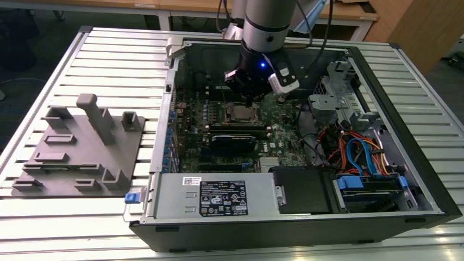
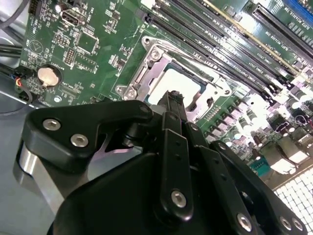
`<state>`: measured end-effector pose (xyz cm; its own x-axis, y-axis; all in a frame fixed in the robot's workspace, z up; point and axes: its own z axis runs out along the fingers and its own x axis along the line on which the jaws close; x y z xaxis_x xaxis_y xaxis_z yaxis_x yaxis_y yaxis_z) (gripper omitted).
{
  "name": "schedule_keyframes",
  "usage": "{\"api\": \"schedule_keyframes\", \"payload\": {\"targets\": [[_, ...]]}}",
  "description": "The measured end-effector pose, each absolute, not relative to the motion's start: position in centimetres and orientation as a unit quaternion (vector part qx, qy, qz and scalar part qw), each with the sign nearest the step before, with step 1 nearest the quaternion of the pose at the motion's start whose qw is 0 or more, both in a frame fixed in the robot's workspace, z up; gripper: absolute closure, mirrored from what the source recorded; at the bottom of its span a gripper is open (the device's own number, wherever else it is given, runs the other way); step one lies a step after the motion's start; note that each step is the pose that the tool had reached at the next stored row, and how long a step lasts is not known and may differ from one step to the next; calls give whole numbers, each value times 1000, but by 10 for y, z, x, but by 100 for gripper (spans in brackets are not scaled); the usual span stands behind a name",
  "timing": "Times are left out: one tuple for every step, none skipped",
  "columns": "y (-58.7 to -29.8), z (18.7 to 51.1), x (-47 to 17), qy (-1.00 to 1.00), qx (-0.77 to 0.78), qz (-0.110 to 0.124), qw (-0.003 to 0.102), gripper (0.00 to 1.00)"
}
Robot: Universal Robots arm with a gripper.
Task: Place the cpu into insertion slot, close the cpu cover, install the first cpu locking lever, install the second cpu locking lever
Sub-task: 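Close the cpu cover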
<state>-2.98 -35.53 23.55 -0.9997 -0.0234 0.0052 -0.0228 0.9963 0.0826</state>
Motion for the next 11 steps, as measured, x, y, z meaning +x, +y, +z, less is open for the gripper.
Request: {"api": "schedule_keyframes", "payload": {"targets": [[-355,236,-30,-999,12,-41,3,90],[-355,236,-30,-999,12,-41,3,90],[-355,236,-30,-999,12,-41,3,90],[-355,236,-30,-999,12,-41,3,90],[-355,236,-31,-999,12,-41,3,90],[-355,236,-31,-999,12,-41,3,90],[-355,236,-31,-999,12,-41,3,90],[-355,236,-31,-999,12,-41,3,90],[-355,236,-31,-999,12,-41,3,90],[-355,236,-31,-999,12,-41,3,90],[-355,236,-31,-999,12,-41,3,90]]}}
